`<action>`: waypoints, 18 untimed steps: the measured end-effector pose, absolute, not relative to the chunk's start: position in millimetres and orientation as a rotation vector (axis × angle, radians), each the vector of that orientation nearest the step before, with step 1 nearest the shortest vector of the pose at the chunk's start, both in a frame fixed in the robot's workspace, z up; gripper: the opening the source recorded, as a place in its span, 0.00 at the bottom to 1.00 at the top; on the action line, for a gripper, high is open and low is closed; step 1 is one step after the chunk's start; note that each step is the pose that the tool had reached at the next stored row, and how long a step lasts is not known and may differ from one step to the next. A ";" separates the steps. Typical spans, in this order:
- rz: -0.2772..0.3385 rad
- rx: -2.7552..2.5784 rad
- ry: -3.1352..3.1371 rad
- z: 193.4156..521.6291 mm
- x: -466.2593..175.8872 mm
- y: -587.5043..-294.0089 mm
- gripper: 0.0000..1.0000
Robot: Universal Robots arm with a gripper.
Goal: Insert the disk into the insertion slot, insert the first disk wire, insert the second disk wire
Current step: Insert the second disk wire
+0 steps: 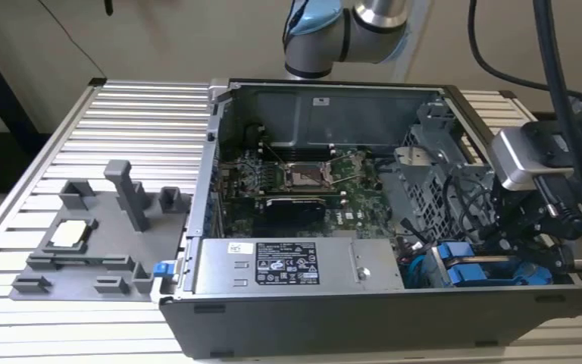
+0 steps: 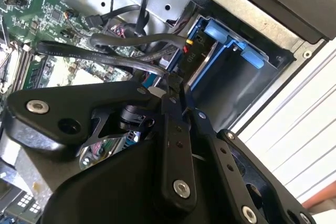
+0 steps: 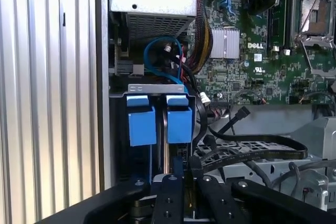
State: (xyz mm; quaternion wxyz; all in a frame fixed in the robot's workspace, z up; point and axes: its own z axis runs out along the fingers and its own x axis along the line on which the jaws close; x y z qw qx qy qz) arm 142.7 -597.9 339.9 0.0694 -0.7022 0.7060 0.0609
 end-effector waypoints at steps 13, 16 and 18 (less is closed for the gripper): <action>0.194 -2.105 2.121 334.5 144.7 -597.8 0.16; 0.194 -2.105 2.121 334.3 144.7 -597.9 0.16; 0.195 -2.104 2.121 334.1 144.7 -597.8 0.16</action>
